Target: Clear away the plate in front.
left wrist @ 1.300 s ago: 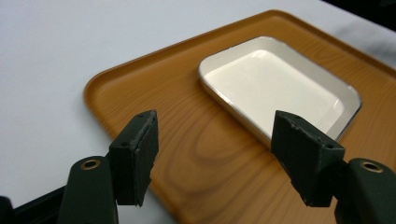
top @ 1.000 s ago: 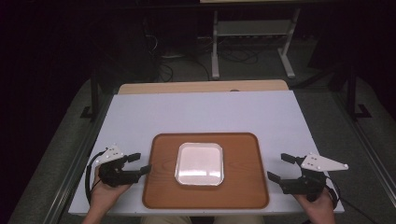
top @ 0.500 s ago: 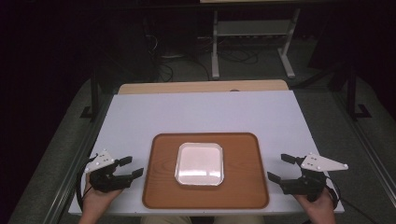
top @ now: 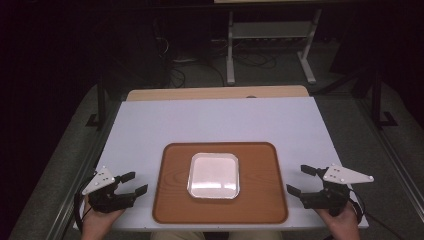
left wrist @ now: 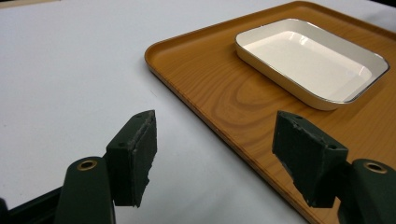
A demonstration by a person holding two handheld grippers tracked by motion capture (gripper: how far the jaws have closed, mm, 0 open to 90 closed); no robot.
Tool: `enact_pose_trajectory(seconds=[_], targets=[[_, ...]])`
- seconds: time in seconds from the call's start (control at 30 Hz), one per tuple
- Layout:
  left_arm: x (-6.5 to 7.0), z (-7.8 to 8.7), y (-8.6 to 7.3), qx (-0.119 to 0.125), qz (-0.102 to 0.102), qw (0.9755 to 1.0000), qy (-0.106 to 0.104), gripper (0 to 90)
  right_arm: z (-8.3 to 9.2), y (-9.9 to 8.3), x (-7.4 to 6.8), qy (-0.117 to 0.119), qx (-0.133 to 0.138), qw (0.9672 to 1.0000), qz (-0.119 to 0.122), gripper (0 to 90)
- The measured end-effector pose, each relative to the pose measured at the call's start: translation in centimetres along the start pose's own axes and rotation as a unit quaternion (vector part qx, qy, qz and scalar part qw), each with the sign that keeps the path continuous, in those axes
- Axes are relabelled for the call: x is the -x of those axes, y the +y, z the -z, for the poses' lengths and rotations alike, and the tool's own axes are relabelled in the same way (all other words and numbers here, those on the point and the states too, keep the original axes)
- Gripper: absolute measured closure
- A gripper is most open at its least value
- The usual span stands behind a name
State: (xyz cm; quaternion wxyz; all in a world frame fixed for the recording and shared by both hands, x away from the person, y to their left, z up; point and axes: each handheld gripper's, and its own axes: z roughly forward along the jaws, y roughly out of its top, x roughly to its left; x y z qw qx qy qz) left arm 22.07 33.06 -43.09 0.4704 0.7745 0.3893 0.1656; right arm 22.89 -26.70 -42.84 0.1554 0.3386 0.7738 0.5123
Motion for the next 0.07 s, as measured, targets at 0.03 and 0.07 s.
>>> enact_pose_trajectory(seconds=[0.03,0.07], targets=[[-0.03,0.03,-0.04,0.0,0.0,1.0,0.001,30.4,-0.03,0.02,0.0,0.001,0.0,1.0,0.0,13.5],[-0.06,0.08,-0.08,0.001,-0.001,1.0,0.0,30.4,-0.09,0.07,0.0,0.003,0.001,1.0,0.0,13.5]])
